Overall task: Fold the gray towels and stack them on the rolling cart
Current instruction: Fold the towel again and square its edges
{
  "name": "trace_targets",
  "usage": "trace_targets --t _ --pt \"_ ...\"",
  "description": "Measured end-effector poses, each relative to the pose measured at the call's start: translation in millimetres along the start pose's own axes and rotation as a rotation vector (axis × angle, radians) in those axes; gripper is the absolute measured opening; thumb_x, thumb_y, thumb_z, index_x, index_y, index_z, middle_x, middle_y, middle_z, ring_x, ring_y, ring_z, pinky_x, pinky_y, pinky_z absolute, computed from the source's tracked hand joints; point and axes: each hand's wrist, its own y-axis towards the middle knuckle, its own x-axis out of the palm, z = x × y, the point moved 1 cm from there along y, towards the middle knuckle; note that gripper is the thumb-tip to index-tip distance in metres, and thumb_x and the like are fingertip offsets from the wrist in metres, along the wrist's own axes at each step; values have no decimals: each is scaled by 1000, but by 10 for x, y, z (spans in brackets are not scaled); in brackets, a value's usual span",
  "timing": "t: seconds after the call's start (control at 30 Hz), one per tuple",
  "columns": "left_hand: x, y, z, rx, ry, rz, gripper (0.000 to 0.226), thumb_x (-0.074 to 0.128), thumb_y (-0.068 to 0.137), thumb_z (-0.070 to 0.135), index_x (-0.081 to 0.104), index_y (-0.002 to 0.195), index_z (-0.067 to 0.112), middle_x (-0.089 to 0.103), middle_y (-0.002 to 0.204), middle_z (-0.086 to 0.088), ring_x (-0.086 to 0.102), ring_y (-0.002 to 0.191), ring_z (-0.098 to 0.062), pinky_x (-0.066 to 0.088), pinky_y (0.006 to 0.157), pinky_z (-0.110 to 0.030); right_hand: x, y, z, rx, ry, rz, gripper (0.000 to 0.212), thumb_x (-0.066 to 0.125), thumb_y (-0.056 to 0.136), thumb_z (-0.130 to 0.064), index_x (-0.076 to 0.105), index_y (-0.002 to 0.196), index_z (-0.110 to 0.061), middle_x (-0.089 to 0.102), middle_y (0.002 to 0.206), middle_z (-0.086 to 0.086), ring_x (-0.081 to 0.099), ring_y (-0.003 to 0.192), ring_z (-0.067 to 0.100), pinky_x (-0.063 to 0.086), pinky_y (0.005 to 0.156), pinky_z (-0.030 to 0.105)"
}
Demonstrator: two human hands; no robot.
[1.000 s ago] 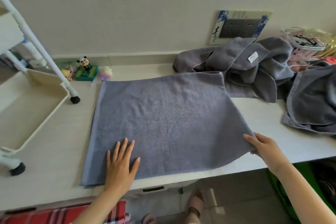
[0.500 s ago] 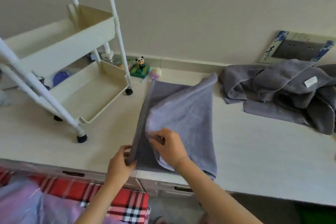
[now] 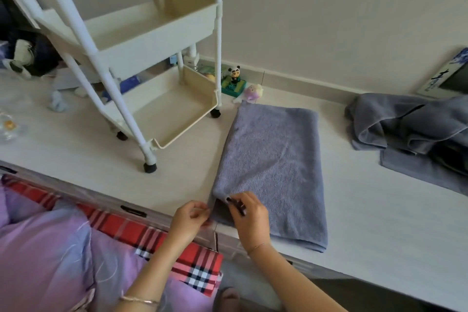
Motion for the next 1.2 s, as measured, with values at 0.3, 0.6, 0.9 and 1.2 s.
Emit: trace_targets --t 0.3,0.6,0.9,1.2 --pt "3 7 64 -97 -202 -28 42 68 82 44 62 74 3 71 74 -19 71 71 -33 58 73 -42 258 -48 166 -319 -174 -217 20 59 80 -30 74 87 -17 69 86 -8 56 78 12 49 61 25" --pt "74 -28 186 0 -90 -55 5 66 87 17 62 86 14 63 81 0 61 77 -14 55 70 -24 -517 191 474 -189 -291 -140 31 48 87 -40 70 99 -21 67 108 -2 62 98 22 45 88 33" --pt "318 63 267 -15 361 -491 68 78 68 41 57 126 13 59 127 2 55 118 -15 43 102 -32 -1159 9 1063 20 -642 -179 39 36 87 -52 58 100 -24 52 98 -2 50 88 21 39 88 35" --pt "832 490 990 133 121 -284 11 58 92 29 56 102 28 64 109 4 60 96 -15 47 90 -30 -1379 72 1241 -45 -543 -193 29 41 87 -49 57 85 -25 48 90 -9 46 81 16 32 79 24"
